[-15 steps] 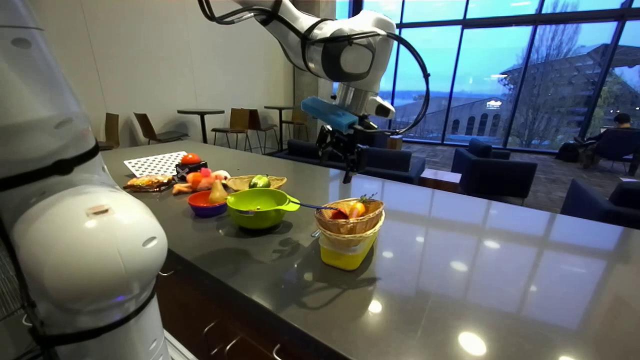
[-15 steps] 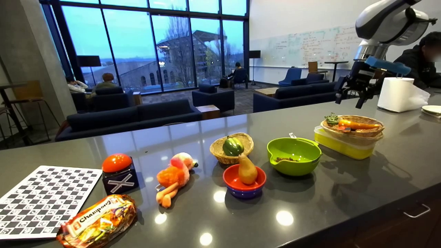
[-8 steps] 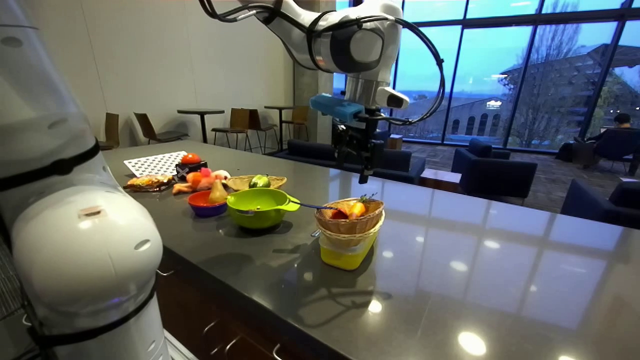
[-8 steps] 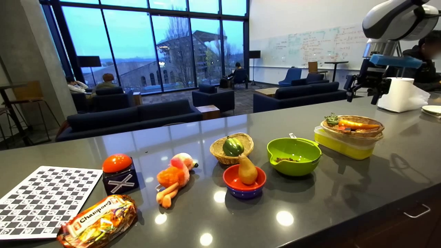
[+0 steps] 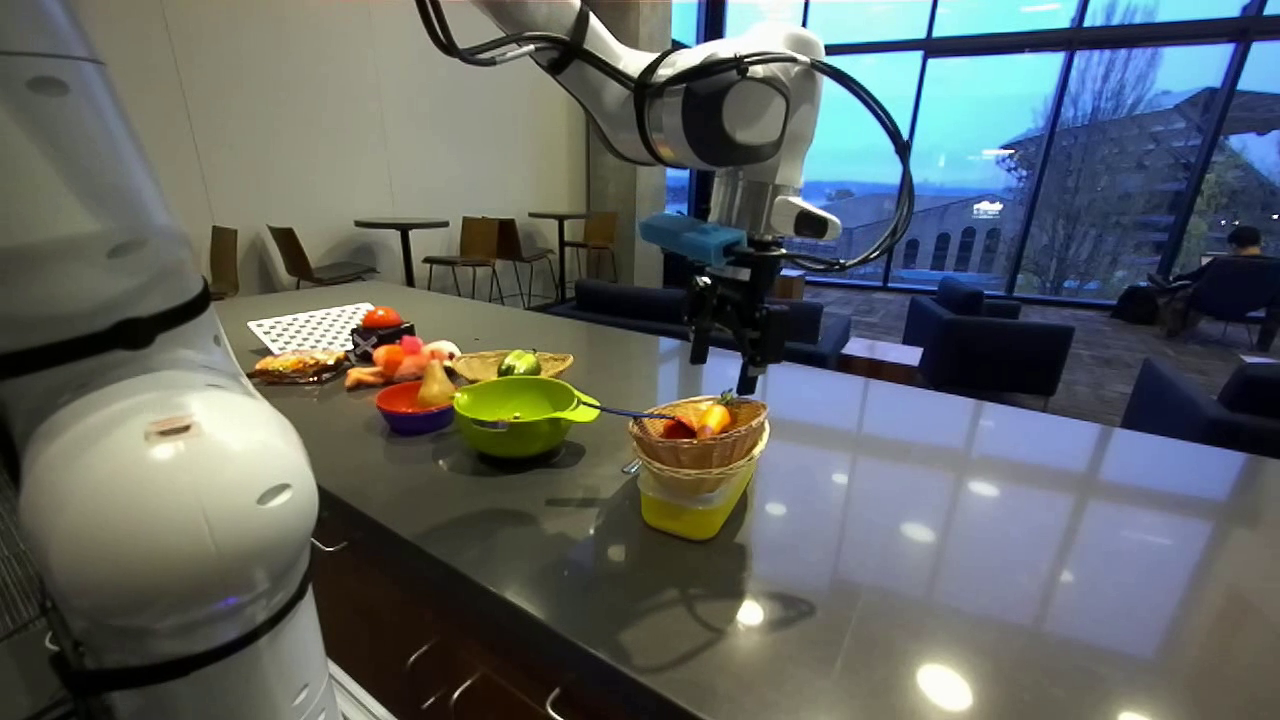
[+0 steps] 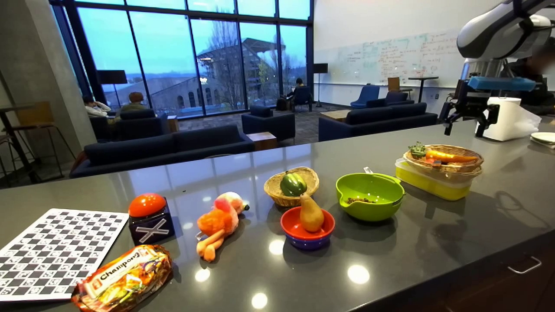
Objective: Unstack the two baskets on the right.
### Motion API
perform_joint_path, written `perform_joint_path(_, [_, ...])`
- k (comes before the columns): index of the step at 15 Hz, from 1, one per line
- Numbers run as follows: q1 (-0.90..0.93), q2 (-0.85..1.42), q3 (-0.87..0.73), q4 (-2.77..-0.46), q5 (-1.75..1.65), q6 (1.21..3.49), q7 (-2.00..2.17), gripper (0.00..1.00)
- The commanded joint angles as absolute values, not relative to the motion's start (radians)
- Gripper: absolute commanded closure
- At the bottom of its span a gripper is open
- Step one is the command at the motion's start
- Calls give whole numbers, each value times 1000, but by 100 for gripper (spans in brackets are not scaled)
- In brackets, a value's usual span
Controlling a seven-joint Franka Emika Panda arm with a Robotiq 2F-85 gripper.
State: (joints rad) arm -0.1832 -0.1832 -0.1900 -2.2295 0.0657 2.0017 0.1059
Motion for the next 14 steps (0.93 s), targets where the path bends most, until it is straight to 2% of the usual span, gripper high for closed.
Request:
perform_joint_path(1, [-185,-128,-193,-2209,78,2029,77,0])
perform_joint_path(14, [-192,-38,-198,-2193,67,2043,68,0])
